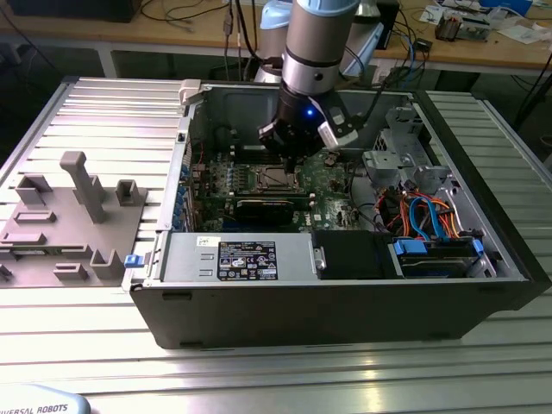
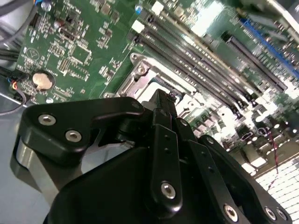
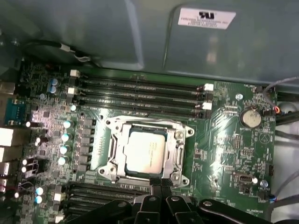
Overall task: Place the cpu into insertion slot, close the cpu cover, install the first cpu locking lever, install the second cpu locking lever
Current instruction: 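Install the second cpu locking lever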
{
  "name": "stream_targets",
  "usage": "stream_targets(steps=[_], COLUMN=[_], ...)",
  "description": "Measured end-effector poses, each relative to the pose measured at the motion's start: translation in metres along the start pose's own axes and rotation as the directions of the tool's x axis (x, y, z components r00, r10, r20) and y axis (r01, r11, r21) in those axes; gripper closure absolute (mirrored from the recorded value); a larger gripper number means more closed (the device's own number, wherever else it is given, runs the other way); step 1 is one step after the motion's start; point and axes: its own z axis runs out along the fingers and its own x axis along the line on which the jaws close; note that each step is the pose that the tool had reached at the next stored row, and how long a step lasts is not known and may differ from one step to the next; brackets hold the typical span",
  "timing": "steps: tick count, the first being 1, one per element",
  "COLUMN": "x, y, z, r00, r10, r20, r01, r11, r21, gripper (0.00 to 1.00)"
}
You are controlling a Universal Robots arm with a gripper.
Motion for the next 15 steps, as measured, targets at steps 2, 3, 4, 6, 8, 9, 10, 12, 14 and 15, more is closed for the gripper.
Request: stream_targets(steps=[2, 3, 4, 6, 8, 9, 10, 12, 14, 15], x=[0.0008, 0.0012, 0.0016, 0.0025, 0.0042, 0.0051, 0.0061, 0.0090, 0.0141, 0.0177], y=[-0.0067, -0.0106, -0.0136, -0.0217, -0.0267, -0.0283, -0.0299, -0.0332, -0.0356, -0.0362], z=[-0.0005, -0.0007, -0.0008, -0.0009, -0.0009, -0.0008, -0.0007, -0.0003, 0.0001, 0.0003], r00=[1.0000, 1.0000, 1.0000, 1.0000, 1.0000, 1.0000, 1.0000, 0.9999, 0.9999, 0.9999], r10=[-0.001, -0.001, -0.002, -0.002, -0.003, -0.003, -0.003, -0.003, -0.003, -0.003], r20=[0.0028, 0.0044, 0.0053, 0.0073, 0.0086, 0.0089, 0.0093, 0.0100, 0.0107, 0.0111], r01=[0.001, 0.001, 0.002, 0.003, 0.003, 0.003, 0.004, 0.004, 0.004, 0.004], r11=[0.9996, 0.9992, 0.9988, 0.9978, 0.9970, 0.9966, 0.9963, 0.9958, 0.9956, 0.9956], r21=[-0.0266, -0.0407, -0.0482, -0.0667, -0.0778, -0.0818, -0.0854, -0.0910, -0.0938, -0.0937], gripper=[0.89, 0.89, 0.89, 0.89, 0.89, 0.89, 0.89, 0.89, 0.89, 0.89])
